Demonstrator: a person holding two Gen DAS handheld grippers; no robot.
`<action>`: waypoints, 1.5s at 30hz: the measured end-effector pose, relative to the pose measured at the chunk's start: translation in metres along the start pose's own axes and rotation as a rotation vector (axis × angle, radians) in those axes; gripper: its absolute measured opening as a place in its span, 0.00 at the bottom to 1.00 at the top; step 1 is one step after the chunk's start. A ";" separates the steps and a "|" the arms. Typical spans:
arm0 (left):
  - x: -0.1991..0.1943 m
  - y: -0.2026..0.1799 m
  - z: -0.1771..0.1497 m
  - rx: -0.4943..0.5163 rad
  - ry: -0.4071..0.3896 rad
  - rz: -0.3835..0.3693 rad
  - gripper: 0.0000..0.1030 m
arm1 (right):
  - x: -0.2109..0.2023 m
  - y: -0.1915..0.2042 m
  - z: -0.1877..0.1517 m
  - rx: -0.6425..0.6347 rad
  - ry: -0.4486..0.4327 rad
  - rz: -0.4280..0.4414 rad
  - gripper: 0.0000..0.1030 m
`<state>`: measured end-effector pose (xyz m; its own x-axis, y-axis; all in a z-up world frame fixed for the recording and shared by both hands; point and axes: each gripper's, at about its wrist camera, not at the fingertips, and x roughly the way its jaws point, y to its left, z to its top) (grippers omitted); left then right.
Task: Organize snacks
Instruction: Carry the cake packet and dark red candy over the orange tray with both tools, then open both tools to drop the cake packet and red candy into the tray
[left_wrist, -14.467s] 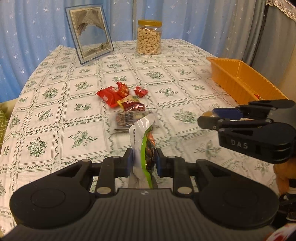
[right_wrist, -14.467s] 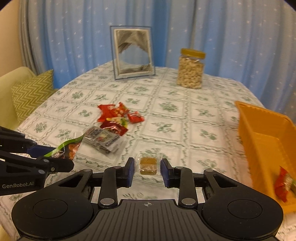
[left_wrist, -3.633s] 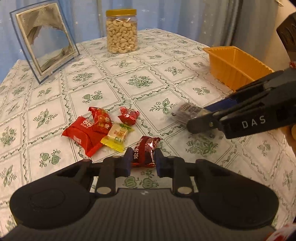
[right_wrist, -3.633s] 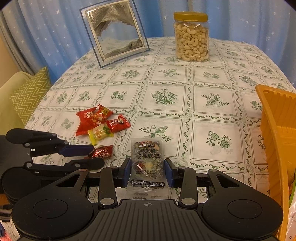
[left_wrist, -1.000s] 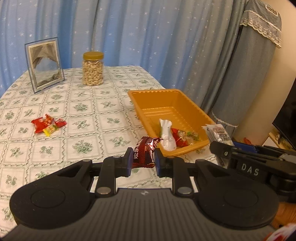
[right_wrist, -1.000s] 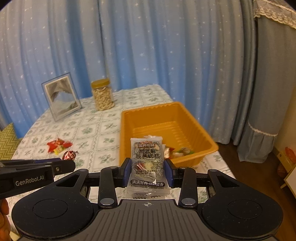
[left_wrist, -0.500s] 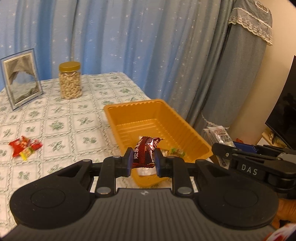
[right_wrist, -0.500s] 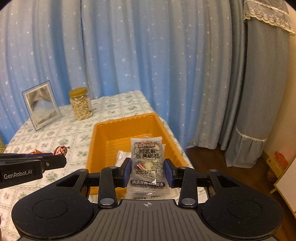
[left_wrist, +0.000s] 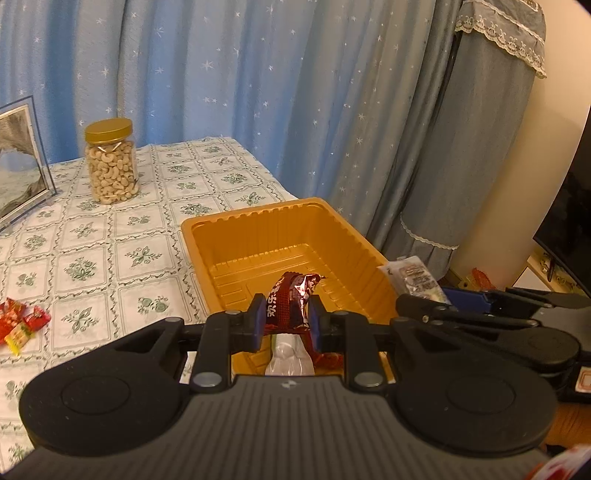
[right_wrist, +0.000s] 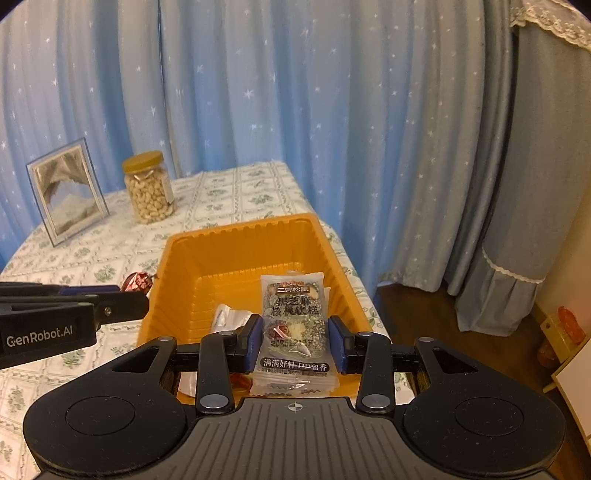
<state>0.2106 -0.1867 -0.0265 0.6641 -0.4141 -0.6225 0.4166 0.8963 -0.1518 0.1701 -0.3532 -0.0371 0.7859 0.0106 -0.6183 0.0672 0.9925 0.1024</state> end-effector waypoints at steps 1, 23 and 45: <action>0.004 0.001 0.001 -0.001 0.002 -0.002 0.21 | 0.004 0.000 0.001 -0.002 0.004 0.000 0.38; 0.035 0.019 0.005 -0.016 0.009 0.010 0.37 | 0.035 0.000 0.006 -0.016 0.034 -0.013 0.38; 0.000 0.040 -0.010 -0.035 -0.017 0.062 0.44 | 0.030 -0.006 0.013 0.085 -0.021 0.072 0.59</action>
<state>0.2217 -0.1491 -0.0402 0.6985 -0.3599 -0.6185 0.3522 0.9253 -0.1406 0.2011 -0.3610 -0.0458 0.8030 0.0784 -0.5908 0.0609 0.9753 0.2122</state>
